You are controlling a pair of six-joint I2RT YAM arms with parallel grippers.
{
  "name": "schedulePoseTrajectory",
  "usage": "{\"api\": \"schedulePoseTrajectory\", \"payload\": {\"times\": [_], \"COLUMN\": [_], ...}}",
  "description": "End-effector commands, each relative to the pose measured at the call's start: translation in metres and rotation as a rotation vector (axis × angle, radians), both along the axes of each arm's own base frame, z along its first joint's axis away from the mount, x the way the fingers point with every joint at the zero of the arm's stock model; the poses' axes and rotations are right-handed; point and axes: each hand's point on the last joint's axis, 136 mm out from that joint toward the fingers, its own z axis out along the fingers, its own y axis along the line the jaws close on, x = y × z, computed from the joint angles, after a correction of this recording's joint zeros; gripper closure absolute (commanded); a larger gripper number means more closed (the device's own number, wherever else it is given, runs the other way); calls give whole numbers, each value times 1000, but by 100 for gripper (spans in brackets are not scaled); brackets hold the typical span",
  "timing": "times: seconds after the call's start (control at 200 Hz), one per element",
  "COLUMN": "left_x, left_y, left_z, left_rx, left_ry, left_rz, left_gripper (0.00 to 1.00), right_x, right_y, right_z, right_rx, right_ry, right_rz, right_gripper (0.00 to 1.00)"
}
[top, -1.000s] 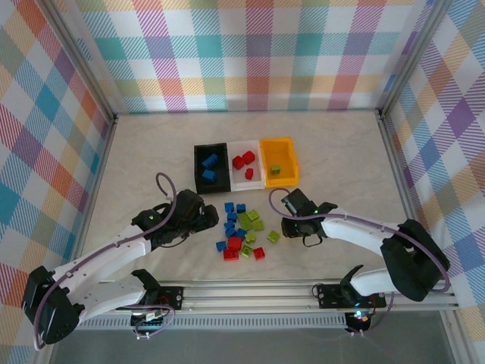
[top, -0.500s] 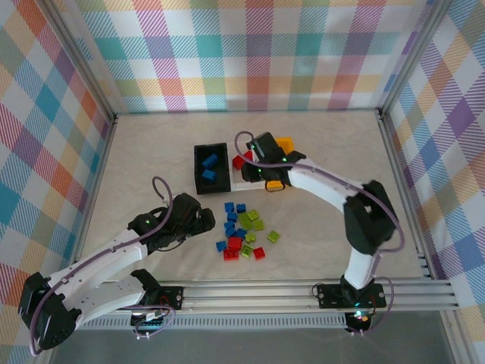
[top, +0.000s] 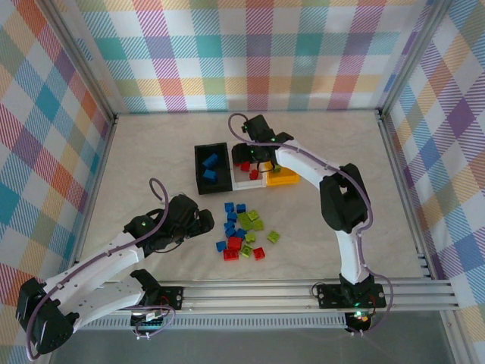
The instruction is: Sort the legos into containers by color
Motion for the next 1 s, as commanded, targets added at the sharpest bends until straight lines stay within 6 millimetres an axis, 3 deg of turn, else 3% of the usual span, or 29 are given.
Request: {"api": "schedulePoseTrajectory", "payload": {"times": [0.0, 0.095, 0.28, 0.5, 0.69, 0.825, 0.995], "left_x": [-3, 0, 3, 3, 3, 4, 3], "left_y": [2, -2, -13, -22, -16, -14, -11], "left_z": [-2, 2, 3, -5, -3, -4, -6], "left_rx": [21, 27, 33, 40, 51, 60, 69], "left_ry": [19, 14, 28, 73, 59, 55, 61], "left_rz": [-16, -39, -100, -139, -116, -106, -97], "left_gripper": [0, 0, 0, 0, 0, 0, 0], "right_x": [-17, -45, -115, -201, -279, -311, -317], "right_y": [-5, -10, -30, -57, -58, -58, -50], "right_z": [52, 67, 60, 18, -38, -73, -90], "right_rx": [59, 85, 105, 124, 69, -43, -121], "right_ry": [-64, -77, -54, 67, 241, 285, 249], "right_rz": [39, 74, 115, 163, 265, 304, 314], "right_gripper": [32, 32, 31, 31, 30, 28, 28]}}
